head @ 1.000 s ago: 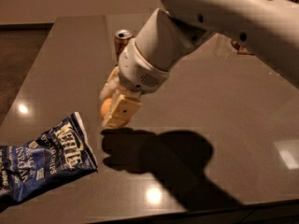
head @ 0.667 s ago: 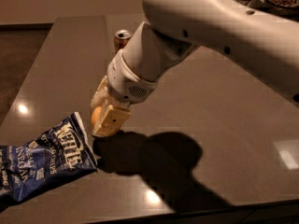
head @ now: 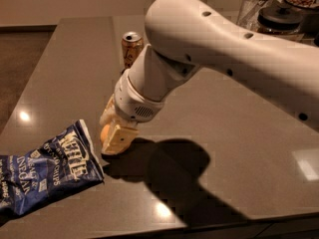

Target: Move orange near blue chip bag

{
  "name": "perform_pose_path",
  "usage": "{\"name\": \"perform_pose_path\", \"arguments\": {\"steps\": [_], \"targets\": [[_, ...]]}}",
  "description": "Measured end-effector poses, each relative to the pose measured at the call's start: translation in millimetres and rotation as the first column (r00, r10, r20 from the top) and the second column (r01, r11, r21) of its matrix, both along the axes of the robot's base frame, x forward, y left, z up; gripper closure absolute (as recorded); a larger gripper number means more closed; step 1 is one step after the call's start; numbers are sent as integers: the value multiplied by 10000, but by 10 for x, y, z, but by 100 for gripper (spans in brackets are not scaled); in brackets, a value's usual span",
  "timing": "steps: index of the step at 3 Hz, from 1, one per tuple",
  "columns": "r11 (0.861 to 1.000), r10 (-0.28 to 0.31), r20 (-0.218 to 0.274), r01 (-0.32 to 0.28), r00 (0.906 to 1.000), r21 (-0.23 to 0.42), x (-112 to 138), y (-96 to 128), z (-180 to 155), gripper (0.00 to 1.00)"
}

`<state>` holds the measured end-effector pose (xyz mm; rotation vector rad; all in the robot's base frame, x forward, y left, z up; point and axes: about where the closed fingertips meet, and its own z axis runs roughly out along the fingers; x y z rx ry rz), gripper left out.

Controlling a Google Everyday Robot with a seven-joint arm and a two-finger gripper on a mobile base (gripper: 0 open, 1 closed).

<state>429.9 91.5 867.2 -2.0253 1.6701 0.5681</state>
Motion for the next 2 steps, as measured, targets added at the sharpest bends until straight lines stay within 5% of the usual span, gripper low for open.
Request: {"name": "perform_pose_path", "arguments": {"steps": [1, 2], "targets": [[10000, 35, 33, -35, 10000, -19, -19, 12, 11, 23], [10000, 45, 74, -44, 10000, -27, -28, 16, 27, 1]]}}
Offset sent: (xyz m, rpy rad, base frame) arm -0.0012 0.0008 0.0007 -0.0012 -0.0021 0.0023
